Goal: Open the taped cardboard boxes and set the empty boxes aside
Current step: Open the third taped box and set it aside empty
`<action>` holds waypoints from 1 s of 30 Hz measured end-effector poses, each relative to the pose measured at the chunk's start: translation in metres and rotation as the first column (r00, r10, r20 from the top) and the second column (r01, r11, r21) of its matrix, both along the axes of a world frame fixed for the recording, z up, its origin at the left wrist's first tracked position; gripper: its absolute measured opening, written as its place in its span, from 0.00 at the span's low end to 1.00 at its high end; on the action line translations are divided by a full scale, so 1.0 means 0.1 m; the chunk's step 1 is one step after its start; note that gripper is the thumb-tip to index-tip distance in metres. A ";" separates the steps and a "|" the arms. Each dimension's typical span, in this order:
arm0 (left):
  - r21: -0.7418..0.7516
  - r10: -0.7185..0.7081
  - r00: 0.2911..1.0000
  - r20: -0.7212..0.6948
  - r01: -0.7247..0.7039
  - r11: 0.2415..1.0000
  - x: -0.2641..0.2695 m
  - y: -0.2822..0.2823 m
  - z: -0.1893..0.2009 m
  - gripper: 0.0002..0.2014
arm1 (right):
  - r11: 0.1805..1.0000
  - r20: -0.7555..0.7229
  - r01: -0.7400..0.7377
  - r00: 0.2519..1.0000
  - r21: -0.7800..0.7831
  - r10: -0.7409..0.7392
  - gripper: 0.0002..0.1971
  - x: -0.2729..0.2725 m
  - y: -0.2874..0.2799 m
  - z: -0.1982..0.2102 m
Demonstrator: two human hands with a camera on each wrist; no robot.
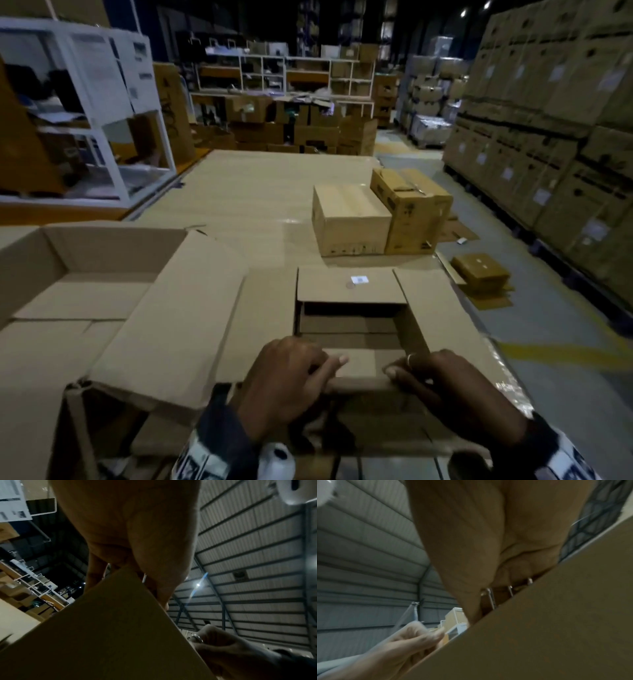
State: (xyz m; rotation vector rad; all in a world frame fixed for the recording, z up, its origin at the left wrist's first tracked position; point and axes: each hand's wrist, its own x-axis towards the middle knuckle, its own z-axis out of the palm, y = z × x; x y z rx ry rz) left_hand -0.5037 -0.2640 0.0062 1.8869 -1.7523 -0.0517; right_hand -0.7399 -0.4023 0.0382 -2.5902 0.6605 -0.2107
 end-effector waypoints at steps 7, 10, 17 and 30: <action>0.110 -0.120 0.973 -0.199 0.144 0.983 -0.28 0.45 -1.05 0.14 | 0.986 0.093 0.055 0.993 0.158 -0.070 0.26 -0.49 0.32 -1.13; 0.084 -0.165 0.986 -0.017 0.165 0.983 -0.20 0.41 -1.14 0.13 | 0.995 0.128 0.027 0.991 0.095 -0.039 0.27 -0.37 0.32 -1.27; 0.071 -0.019 0.999 0.035 0.017 0.997 -0.11 -0.11 -1.11 0.17 | 0.993 0.244 0.102 0.963 0.067 -0.115 0.26 0.32 0.13 -1.42; 0.006 0.166 0.986 -0.016 -0.166 0.986 -0.26 -0.24 -1.23 0.08 | 0.990 0.288 0.105 0.949 0.091 -0.127 0.09 0.57 0.03 -1.36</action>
